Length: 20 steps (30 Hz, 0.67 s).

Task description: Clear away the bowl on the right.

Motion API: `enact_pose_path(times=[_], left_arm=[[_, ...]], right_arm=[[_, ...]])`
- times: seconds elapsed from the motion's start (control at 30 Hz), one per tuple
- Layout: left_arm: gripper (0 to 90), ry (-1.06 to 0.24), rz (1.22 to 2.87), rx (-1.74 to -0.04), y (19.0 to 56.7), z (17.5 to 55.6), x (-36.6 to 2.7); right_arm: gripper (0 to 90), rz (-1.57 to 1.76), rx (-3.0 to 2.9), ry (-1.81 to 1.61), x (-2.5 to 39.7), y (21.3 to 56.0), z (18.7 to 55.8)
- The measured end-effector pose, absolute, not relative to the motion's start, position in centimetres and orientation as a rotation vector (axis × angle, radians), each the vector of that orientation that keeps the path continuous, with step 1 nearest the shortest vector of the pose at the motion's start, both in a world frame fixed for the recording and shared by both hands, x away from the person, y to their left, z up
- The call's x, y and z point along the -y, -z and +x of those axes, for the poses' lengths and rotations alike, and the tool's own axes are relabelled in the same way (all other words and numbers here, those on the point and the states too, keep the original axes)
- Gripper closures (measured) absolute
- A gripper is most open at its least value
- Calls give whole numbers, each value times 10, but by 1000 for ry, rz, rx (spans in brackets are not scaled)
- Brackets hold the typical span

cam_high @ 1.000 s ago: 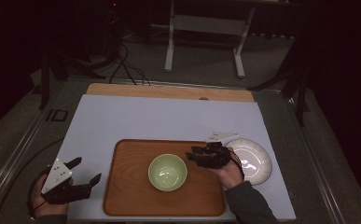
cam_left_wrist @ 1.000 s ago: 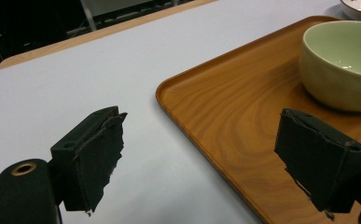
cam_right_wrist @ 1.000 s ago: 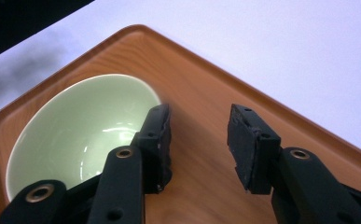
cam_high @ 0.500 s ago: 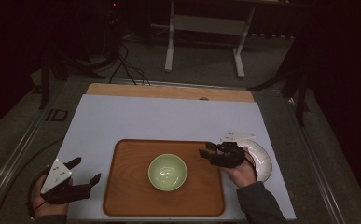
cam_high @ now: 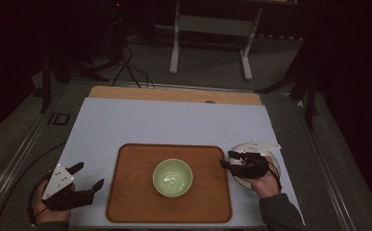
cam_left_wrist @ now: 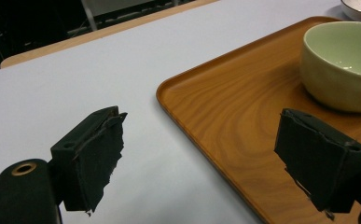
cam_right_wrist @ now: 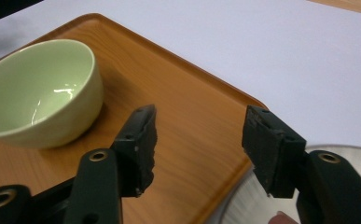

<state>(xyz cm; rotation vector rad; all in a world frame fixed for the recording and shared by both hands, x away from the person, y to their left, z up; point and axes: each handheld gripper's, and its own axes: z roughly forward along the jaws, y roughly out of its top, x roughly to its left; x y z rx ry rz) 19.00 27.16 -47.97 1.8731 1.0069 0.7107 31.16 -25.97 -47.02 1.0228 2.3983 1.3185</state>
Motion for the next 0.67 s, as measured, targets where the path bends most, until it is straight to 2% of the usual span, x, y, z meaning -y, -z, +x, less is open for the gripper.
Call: enact_pose_path(times=[0.07, 0.67], left_arm=[[151, -710, 1873, -1007, 480, 190, -271], [149, -699, 1896, -1026, 484, 196, -270]], right_arm=[[386, 1013, -2392, -1326, 266, 472, 310], [187, 1066, -2296, -1343, 310, 482, 298]])
